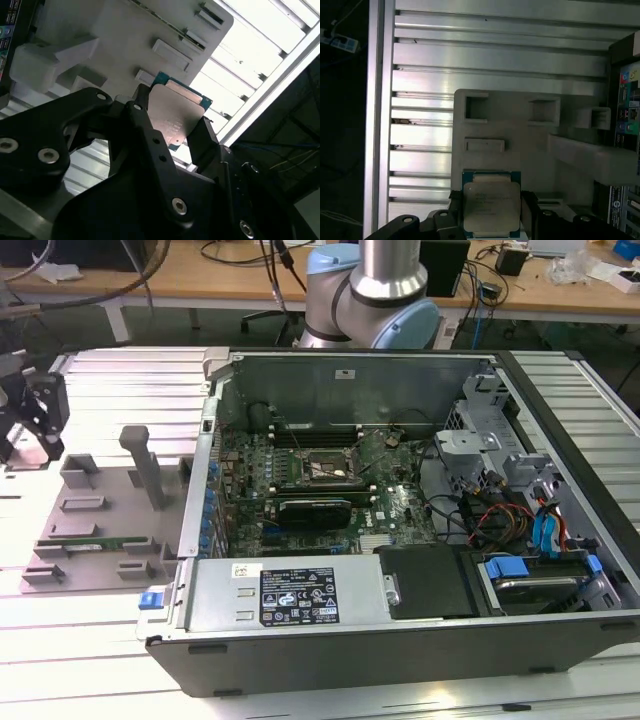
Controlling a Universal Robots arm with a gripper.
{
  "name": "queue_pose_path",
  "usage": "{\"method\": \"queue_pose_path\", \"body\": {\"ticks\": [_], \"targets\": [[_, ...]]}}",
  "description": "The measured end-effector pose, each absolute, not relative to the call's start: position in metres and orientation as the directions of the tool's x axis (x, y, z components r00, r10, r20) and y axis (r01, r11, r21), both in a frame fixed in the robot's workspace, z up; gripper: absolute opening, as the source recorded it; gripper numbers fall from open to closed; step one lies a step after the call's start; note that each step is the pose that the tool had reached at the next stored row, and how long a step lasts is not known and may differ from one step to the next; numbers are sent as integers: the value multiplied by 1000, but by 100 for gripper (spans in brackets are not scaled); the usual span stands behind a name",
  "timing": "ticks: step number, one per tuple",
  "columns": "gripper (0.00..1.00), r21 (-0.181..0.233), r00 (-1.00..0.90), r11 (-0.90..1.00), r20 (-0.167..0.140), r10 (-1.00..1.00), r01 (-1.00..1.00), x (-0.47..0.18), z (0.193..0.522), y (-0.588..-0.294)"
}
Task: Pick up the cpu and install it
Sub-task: 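Pick up the cpu and move it towards the insertion slot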
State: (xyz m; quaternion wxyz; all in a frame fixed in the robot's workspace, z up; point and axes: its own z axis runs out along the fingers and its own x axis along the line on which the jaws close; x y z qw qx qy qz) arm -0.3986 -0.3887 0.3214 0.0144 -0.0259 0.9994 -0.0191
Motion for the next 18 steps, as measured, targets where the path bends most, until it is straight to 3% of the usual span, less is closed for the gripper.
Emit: {"method": "queue_pose_path", "body": {"ticks": [2, 8, 18], "targets": [[55, -39, -998, 998, -28, -52, -51, -399, 344, -389], [55, -39, -998, 998, -28, -52, -51, -399, 360, -389], [55, -39, -998, 998, -28, -52, -51, -399, 367, -389]]}}
